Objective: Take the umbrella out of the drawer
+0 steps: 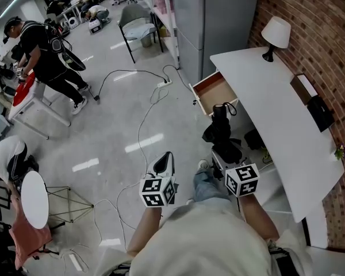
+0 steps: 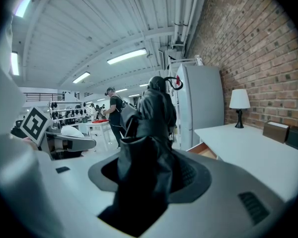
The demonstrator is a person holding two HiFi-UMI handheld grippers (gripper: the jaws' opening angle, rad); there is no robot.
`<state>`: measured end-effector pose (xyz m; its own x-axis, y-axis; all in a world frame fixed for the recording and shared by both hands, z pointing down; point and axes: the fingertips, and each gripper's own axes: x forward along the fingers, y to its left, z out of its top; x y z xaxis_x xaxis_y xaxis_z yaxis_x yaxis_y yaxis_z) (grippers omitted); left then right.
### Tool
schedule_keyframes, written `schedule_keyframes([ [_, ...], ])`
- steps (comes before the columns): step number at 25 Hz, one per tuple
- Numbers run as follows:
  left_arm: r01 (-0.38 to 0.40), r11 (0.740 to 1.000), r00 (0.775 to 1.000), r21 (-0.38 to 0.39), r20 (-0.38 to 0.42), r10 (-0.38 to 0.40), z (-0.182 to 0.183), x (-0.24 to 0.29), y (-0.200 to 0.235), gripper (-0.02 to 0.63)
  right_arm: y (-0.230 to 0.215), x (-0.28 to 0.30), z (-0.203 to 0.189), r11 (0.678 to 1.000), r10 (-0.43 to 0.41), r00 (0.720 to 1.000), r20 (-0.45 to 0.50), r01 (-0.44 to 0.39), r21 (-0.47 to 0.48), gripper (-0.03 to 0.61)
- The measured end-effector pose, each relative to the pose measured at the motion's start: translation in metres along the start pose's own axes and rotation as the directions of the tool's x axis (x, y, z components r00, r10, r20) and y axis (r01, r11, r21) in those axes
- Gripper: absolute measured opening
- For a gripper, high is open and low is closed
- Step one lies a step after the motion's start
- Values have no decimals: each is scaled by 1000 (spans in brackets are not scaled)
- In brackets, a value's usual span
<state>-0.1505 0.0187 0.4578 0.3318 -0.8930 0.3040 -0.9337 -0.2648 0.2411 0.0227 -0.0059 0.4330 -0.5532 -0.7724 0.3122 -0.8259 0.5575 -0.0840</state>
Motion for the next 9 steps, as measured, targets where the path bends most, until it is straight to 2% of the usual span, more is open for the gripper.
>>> schedule_keyframes([
  [9,18,1000,1000,-6,-4,-18,2,5,-2,11,-5,4,4,1000,-3,1000,11,2,15,235],
])
